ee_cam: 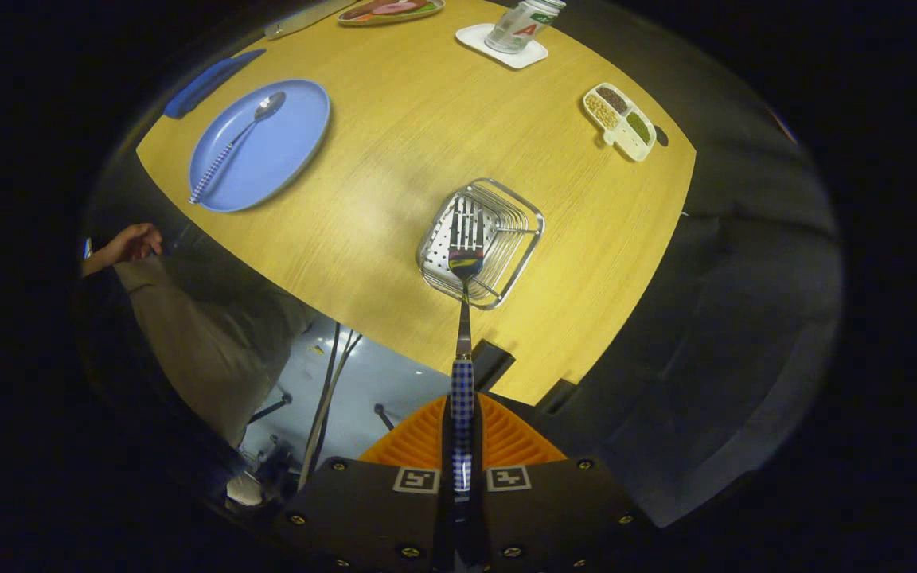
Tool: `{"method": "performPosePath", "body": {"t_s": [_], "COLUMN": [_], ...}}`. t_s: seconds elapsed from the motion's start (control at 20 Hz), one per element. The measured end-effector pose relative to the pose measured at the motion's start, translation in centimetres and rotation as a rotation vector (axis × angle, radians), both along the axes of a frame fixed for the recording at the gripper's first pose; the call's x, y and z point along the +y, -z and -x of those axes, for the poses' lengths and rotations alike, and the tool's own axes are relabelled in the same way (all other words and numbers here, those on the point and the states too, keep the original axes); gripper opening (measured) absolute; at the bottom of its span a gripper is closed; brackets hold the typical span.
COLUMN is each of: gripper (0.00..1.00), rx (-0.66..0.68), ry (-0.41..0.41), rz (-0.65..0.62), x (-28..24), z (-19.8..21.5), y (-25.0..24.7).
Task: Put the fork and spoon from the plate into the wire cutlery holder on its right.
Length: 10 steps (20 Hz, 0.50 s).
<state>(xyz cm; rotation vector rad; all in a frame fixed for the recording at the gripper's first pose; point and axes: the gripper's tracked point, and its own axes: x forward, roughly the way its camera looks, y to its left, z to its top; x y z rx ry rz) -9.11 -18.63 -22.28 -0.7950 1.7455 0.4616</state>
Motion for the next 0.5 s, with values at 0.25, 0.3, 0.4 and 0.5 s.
{"method": "performPosePath", "body": {"t_s": [0.25,0.3,0.4,0.5], "gripper": [0.07,0.07,0.07,0.07], "rx": [0.065,0.079,0.109,0.118], "ry": [-0.039,-0.051,-0.074,-0.092], "rz": [0.074,0.089,0.107,0.114], "x": [-1.7,-1.9,-1.9,-1.6], "z": [-0.6,-0.7,-1.0,-1.8], "y": [1.1,1.5,1.8,2.4]}}
